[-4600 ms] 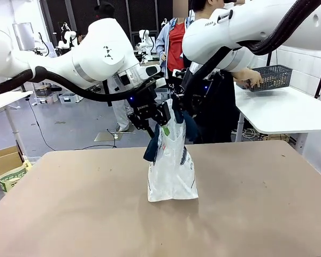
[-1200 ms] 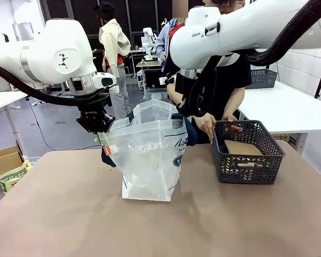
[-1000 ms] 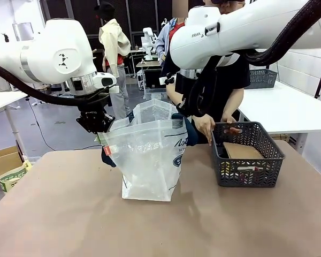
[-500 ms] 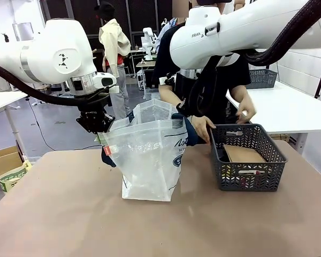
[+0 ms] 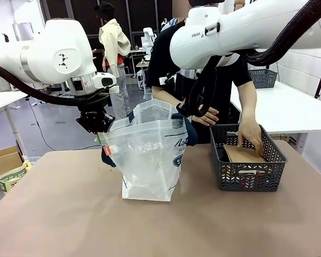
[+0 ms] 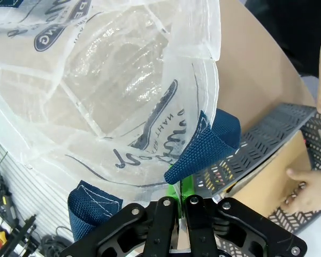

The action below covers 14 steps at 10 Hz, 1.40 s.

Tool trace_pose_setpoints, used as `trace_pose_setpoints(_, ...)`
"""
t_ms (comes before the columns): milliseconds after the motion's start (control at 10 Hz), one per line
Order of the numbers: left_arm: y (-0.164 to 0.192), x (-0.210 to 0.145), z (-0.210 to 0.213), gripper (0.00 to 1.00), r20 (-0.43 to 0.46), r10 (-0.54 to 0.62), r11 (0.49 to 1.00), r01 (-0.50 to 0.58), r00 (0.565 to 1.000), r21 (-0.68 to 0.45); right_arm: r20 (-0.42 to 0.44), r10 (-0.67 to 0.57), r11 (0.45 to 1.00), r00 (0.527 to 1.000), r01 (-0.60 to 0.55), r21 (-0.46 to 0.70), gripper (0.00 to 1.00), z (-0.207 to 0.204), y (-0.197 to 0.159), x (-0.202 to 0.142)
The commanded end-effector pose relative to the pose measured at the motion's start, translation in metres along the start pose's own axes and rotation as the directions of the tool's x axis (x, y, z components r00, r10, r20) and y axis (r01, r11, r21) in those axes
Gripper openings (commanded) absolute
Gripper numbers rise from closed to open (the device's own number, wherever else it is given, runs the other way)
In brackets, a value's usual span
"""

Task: Transfer purchased items from the store into the shopping bag.
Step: Move the Reusable shopping bag to the right side of the table.

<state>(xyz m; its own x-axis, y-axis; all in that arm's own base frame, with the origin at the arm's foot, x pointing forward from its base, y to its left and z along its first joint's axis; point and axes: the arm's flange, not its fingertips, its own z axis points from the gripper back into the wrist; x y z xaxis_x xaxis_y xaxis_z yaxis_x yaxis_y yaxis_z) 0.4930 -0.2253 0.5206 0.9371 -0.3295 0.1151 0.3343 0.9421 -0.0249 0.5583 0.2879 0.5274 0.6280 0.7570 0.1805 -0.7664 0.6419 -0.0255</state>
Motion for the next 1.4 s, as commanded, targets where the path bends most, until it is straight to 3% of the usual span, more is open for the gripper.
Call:
trace_pose_setpoints(0,0.0025,-0.0016,0.0003,0.0,-0.005,0.016,1.0,-0.016,1.0,0.008,-0.005,-0.002,1.0,1.0,0.002,0.0,0.0,-0.0021,-0.0017,-0.0018)
trace_pose_setpoints(1300,0.0025,-0.0016,0.0003,0.0,-0.005,0.016,1.0,-0.016,1.0,0.008,-0.005,-0.002,1.0,1.0,0.002,0.0,0.0,-0.0021,-0.0017,-0.0018)
